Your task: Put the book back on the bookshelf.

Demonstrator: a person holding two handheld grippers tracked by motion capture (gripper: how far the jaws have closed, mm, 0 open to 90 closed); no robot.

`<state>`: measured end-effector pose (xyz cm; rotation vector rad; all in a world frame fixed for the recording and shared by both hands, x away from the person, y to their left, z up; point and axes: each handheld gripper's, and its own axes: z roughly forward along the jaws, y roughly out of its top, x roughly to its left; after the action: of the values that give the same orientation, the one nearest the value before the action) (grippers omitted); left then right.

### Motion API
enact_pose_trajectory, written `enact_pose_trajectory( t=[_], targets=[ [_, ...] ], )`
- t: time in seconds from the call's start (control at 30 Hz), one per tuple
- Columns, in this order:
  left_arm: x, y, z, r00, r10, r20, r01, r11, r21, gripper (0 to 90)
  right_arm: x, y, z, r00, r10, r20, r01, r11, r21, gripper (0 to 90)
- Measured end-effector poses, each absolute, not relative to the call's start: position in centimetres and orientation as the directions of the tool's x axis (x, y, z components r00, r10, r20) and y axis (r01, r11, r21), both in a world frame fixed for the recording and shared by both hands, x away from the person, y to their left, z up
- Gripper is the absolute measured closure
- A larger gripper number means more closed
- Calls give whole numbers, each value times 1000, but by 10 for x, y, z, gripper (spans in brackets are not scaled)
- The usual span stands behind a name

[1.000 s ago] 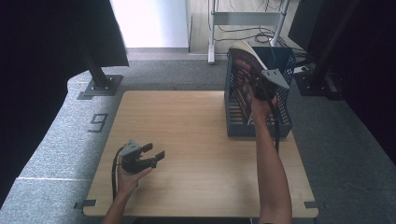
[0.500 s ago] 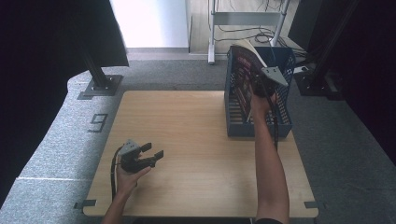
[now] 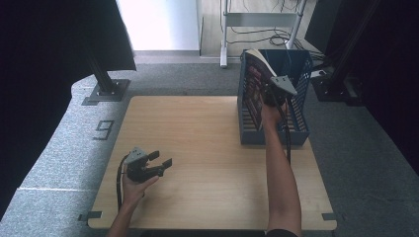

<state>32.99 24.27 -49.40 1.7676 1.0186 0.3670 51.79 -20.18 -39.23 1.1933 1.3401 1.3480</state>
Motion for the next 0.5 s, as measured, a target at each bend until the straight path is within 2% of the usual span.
enact_pose_trajectory(
  t=[0.37, 0.5],
  targets=[
    [330, 244, -494, 594, 777, -207, 466, -123, 876, 286, 522, -192, -415, -172, 985, 26, 90, -10, 996, 812],
    [330, 244, -494, 592, 778, -210, 465, -117, 878, 286, 520, -188, -419, -181, 983, 20, 77, -7, 997, 811]
  ],
)
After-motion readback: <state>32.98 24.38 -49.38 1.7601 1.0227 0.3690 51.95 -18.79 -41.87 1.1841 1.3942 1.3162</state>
